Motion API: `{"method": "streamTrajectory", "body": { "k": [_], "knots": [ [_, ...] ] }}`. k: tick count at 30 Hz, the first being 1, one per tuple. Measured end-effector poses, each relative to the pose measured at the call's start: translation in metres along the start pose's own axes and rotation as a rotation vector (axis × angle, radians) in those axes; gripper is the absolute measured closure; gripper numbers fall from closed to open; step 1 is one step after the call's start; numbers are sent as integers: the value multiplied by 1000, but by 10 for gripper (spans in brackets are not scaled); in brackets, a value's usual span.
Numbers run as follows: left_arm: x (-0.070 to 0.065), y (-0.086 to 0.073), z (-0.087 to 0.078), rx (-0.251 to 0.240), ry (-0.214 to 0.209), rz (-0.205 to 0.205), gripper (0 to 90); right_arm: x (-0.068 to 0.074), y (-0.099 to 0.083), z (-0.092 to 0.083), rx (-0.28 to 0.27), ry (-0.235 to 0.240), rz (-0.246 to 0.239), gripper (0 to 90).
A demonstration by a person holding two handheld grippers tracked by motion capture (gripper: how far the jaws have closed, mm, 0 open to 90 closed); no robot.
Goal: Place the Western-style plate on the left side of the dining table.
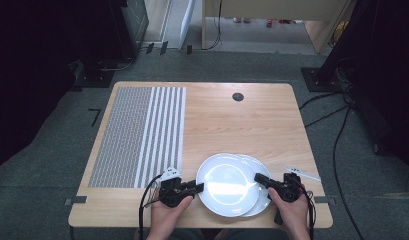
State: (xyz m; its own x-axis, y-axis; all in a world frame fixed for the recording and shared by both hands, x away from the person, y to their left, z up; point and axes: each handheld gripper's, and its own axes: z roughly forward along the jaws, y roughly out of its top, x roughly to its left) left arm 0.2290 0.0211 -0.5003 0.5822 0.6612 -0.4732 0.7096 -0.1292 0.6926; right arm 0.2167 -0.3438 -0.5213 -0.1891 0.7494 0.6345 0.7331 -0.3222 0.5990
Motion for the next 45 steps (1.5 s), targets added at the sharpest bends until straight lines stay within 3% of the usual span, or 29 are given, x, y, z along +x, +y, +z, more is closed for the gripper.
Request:
{"method": "streamTrajectory", "body": {
  "k": [6,10,13,18,22,33,37,45],
  "knots": [
    [0,0,1,-2,-1,-1,681,6,-2,5,-4,-34,-63,768],
    [1,0,1,-4,-6,-7,683,7,-3,8,0,-46,-55,793],
    [2,-1,1,-8,-10,-17,685,6,-3,7,-10,-41,-26,811],
    [3,-2,1,-21,-23,-29,701,2,2,2,-6,11,71,842],
    [3,-2,0,-25,-26,-32,715,1,2,-1,-18,47,82,848],
    [5,-1,0,-25,-42,-53,725,-1,2,-2,-30,88,82,860],
    [5,-2,0,-29,-41,-57,727,-4,5,-5,-35,149,131,878],
    [5,-1,-2,-29,-36,-64,727,-5,4,-5,-2,144,189,878]
  ]
}}
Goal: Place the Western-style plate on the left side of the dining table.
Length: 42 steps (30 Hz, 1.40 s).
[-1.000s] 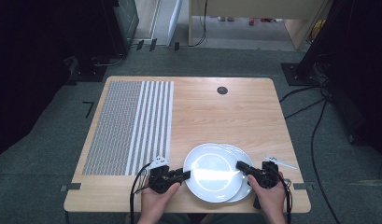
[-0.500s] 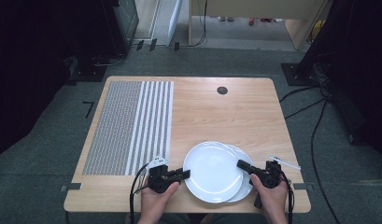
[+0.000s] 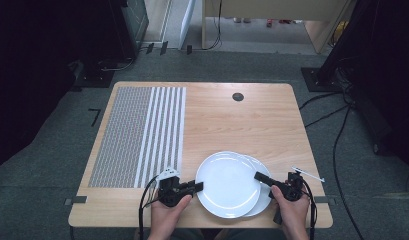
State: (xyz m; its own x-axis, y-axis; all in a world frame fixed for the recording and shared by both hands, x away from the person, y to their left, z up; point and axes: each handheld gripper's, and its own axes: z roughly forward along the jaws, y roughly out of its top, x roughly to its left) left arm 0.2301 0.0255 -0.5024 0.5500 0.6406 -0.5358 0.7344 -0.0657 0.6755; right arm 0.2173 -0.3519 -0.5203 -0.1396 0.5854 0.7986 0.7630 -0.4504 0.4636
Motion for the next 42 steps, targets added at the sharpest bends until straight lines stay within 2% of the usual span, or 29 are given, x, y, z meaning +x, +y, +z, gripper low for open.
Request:
{"method": "streamTrajectory", "body": {
  "k": [4,13,17,22,28,32,37,42],
  "knots": [
    [-1,1,-3,-13,1,-7,729,3,-1,0,6,2,16,879],
    [-6,13,-16,-48,1,19,729,11,2,-1,9,33,60,881],
    [-2,18,-25,-61,7,16,728,23,6,3,13,42,47,881],
    [9,25,-36,-69,22,0,727,37,11,13,15,65,29,881],
    [18,34,-47,-71,34,-2,728,49,12,30,15,76,45,882],
    [30,45,-58,-73,47,-11,729,57,13,41,14,84,55,883],
    [43,52,-73,-94,70,-22,728,72,14,62,14,95,52,883],
    [64,60,-93,-126,102,-50,735,88,15,86,37,100,42,884]
  ]
}}
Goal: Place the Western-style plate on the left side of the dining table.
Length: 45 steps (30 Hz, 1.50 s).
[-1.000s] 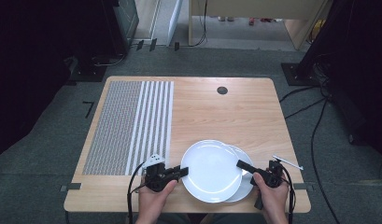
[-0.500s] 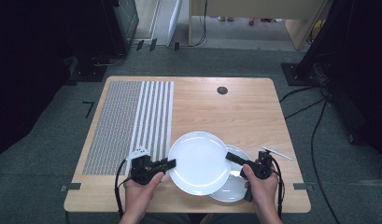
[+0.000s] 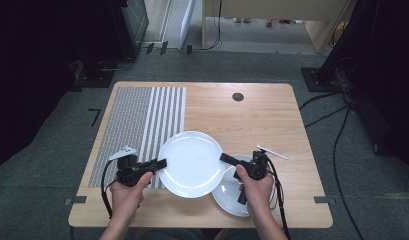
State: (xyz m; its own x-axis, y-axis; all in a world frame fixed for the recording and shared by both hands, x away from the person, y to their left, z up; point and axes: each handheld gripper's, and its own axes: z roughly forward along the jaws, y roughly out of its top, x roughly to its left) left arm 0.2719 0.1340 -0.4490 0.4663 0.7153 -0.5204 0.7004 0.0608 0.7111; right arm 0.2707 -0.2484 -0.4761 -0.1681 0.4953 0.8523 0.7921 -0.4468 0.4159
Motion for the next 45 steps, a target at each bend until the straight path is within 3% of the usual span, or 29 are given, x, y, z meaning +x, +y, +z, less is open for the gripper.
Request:
{"method": "streamTrajectory", "body": {
  "k": [4,14,18,25,29,36,45],
  "knots": [
    [21,11,-13,-14,0,-38,750,12,3,27,39,5,-5,885],
    [74,33,-30,-22,91,-104,743,29,10,97,88,0,13,885],
    [91,43,-31,-29,146,-124,743,38,14,126,118,-33,-22,883],
    [124,62,-20,-10,210,-173,746,33,22,171,131,-62,46,878],
    [139,71,-9,23,249,-167,725,26,27,190,134,-83,94,881],
    [159,85,6,33,275,-214,726,21,34,213,115,-121,125,878],
    [173,99,19,44,294,-236,729,16,43,233,76,-149,154,875]
  ]
}}
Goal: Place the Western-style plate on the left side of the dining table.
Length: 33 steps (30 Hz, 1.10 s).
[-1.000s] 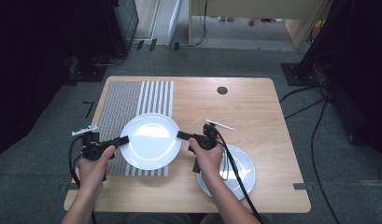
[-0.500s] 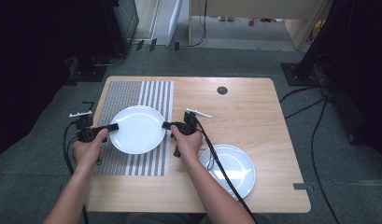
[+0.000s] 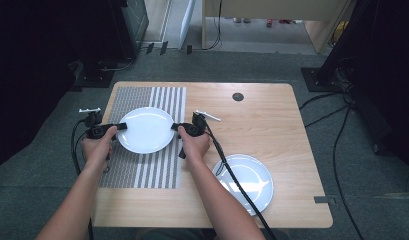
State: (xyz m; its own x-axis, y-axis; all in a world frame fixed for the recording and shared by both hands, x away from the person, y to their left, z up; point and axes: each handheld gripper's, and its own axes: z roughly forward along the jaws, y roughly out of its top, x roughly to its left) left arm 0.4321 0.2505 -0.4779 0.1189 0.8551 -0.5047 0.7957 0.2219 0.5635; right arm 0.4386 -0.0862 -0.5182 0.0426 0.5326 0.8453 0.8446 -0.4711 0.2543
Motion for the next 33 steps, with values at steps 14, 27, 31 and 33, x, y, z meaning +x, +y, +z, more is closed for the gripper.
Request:
{"method": "streamTrajectory", "body": {
  "k": [14,27,31,33],
  "knots": [
    [4,11,16,7,59,-25,722,-2,3,20,-55,-45,18,868],
    [2,13,20,-9,98,-21,711,0,-2,29,-133,-64,14,856],
    [3,12,22,11,99,-19,711,-3,-1,30,-123,-64,13,854],
    [4,11,22,21,98,-15,708,-3,-1,30,-125,-73,5,852]
  ]
}}
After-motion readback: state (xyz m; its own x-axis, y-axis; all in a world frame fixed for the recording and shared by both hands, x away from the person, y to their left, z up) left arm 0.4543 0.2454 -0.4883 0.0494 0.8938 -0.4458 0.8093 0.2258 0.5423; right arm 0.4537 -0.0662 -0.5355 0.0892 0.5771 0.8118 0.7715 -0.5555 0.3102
